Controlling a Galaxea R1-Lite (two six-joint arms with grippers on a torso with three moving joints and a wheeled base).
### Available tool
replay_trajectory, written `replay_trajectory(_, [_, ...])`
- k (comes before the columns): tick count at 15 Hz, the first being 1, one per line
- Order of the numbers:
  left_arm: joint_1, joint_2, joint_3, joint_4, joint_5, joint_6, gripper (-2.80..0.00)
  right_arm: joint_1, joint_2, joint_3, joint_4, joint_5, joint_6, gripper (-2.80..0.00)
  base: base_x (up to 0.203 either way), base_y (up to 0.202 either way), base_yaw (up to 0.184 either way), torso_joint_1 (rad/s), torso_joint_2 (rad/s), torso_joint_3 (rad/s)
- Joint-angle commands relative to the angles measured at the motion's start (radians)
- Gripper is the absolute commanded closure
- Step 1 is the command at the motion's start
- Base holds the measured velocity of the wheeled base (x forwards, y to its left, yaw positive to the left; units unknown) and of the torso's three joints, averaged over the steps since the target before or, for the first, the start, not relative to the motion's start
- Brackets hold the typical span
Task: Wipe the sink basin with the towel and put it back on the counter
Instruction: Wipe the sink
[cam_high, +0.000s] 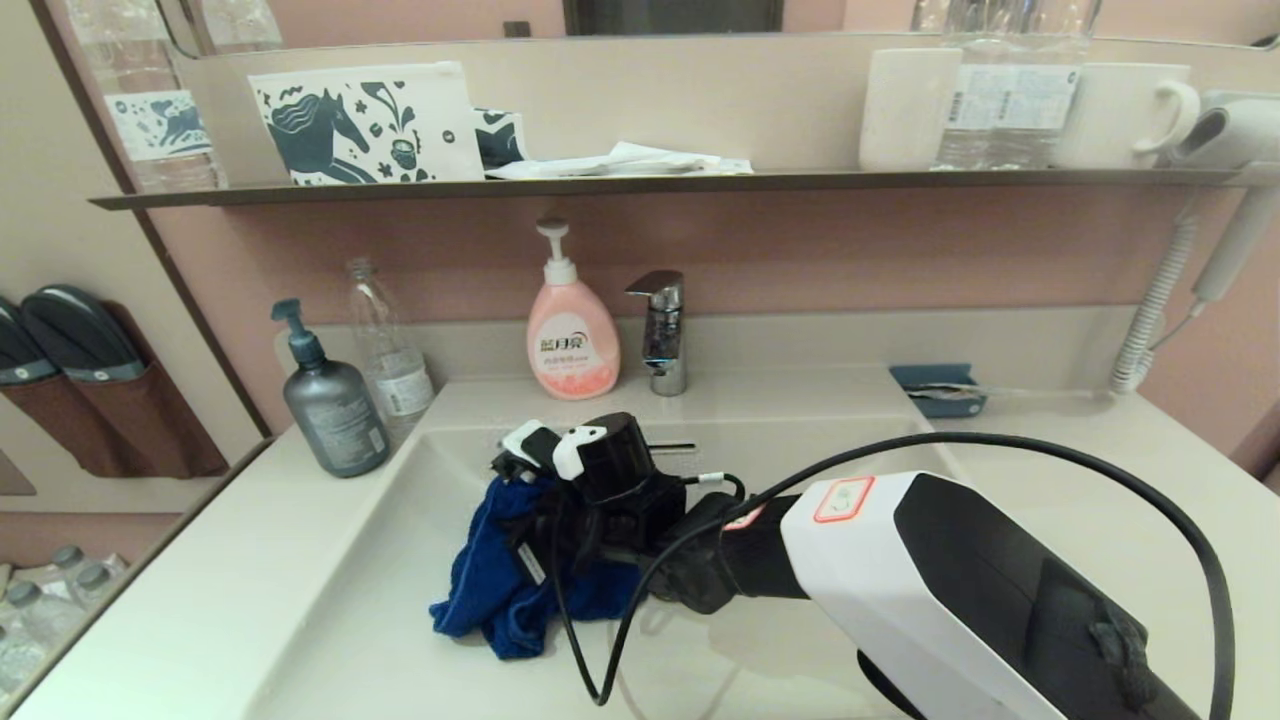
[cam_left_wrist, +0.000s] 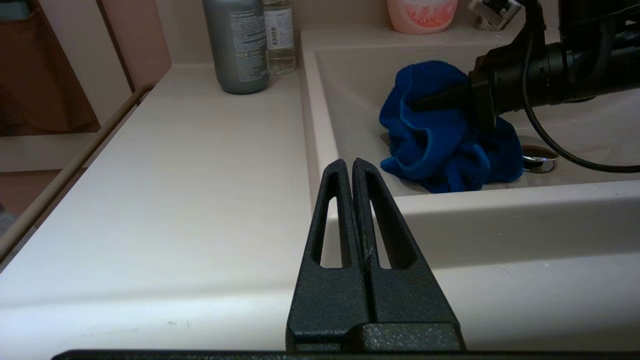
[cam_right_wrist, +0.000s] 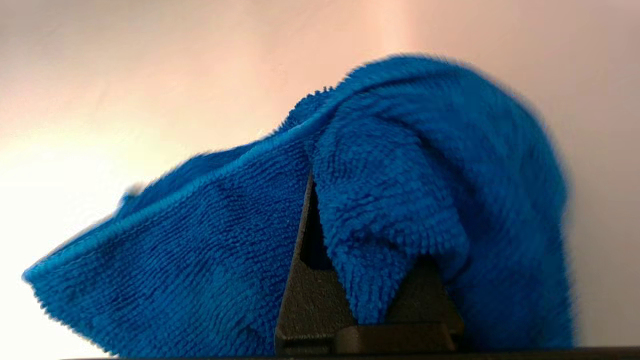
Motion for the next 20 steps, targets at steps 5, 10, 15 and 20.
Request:
replay_trajectory(5, [0.000, 0.001, 0.000, -0.001, 0.000, 0.000, 0.00, 0.009, -0.012, 0.001, -0.049, 0.062, 0.054, 0.00, 0.000, 0.000, 0.000, 0.000, 0.00, 0.000])
replay_trajectory(10, [0.000, 0.001, 0.000, -0.001, 0.000, 0.000, 0.00, -0.035, -0.053, 0.030, -0.003, -0.181, 0.033, 0.00, 0.000, 0.000, 0.000, 0.000, 0.00, 0.000])
replay_trajectory(15, [0.000, 0.000, 0.000, -0.001, 0.000, 0.000, 0.00, -0.054, -0.122, 0.055, 0.371, -0.438, 0.014, 0.00, 0.000, 0.000, 0.000, 0.000, 0.00, 0.000])
replay_trajectory(20, [0.000, 0.001, 0.000, -0.001, 0.000, 0.000, 0.00, -0.066, -0.195, 0.065, 0.773, -0.688, 0.100, 0.00, 0.000, 0.000, 0.000, 0.000, 0.00, 0.000])
